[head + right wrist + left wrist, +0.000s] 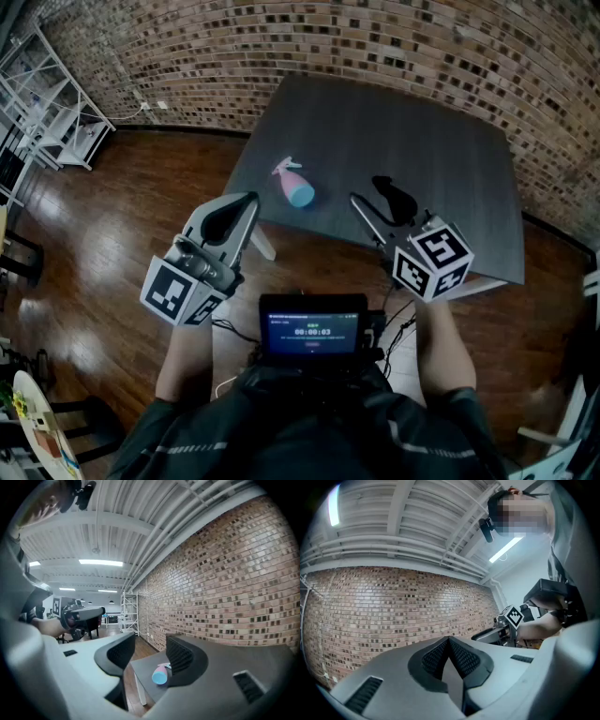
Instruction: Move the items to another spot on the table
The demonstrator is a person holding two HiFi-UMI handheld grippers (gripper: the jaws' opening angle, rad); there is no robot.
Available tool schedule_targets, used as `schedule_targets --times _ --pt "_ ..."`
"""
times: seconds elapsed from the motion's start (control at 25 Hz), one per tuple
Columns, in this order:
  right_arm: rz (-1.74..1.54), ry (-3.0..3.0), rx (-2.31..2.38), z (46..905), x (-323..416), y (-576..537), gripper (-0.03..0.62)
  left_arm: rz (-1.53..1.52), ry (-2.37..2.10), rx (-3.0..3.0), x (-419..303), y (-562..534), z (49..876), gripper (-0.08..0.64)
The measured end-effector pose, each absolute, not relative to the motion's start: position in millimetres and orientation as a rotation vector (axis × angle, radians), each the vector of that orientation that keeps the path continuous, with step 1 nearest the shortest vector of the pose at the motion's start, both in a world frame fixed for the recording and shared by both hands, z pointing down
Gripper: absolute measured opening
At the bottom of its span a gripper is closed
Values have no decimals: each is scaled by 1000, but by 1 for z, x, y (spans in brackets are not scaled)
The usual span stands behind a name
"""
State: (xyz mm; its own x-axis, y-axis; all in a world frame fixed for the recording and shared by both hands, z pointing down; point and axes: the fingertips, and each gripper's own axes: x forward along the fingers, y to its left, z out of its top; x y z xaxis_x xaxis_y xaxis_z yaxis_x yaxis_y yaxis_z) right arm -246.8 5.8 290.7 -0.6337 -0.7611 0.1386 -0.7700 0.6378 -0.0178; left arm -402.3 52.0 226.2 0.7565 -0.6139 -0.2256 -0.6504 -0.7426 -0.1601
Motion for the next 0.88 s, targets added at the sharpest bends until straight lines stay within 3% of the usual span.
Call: schedule_targets --times 0.16,0.28,0.8,0.88 --pt "134 -2718 1247 296 -275 -39 215 237 1035 -2713 -432 12 226 -7" --pt "160 -2692 1200 307 -297 -74 308 234 1047 -2705 -452 -19 227 -8" --pt "313 -2579 1105 377 -368 -210 309 252 1128 -2715 -525 -140 257 -7" --pt "347 -2556 1088 391 -379 -226 365 259 1129 -2710 -534 -154 261 -7"
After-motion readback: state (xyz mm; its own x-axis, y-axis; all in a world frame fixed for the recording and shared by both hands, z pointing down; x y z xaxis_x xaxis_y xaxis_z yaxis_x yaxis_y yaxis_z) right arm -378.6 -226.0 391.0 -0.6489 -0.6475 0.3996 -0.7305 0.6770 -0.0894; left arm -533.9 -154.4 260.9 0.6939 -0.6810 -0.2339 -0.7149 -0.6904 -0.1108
